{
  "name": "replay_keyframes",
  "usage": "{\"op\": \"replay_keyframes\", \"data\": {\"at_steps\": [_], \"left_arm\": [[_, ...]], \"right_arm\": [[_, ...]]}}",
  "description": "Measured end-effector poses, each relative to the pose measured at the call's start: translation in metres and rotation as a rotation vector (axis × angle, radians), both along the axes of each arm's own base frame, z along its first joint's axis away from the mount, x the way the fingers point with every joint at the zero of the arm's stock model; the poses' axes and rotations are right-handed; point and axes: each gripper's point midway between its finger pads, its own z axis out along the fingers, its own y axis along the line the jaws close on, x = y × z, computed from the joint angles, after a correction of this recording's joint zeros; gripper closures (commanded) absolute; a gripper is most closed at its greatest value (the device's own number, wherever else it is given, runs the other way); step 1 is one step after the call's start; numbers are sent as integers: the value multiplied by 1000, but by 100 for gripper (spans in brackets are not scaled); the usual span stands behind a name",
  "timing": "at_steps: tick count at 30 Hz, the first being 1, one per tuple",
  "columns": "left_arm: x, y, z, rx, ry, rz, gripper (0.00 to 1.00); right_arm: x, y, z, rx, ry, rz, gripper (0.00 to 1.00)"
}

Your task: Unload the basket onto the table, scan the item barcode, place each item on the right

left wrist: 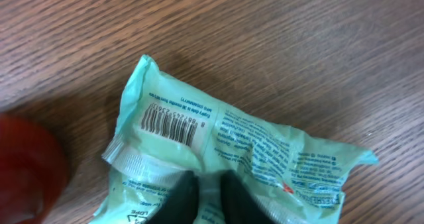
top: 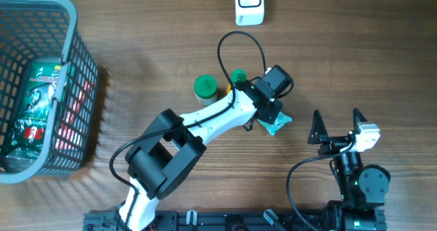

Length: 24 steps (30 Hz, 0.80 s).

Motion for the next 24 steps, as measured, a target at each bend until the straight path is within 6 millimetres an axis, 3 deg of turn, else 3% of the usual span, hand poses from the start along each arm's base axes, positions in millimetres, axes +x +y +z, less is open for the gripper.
{"op": "replay_keyframes", "data": {"at_steps": [5,7,9,16,17,18,21,24], "left_arm": [[-5,-8,0,-28,20,-26,16],[-8,-12,1,-38,26,-41,5],[-12,-17,2,-52,38,-53,0],[-15,-19,4,-63,50,-63,0],[-15,-19,4,-63,51,-63,2],[-15,-19,4,-60,53,-63,13],[-17,-14,5,-39,71,-55,60],[-16,-9,6,-24,77,-44,82]], "right_arm": [[0,0,0,0,0,0,0],[0,0,0,0,0,0,0],[0,0,0,0,0,0,0],[0,0,0,0,0,0,0],[0,0,0,0,0,0,0],[0,0,0,0,0,0,0],[0,0,0,0,0,0,0],[0,0,0,0,0,0,0]]}}
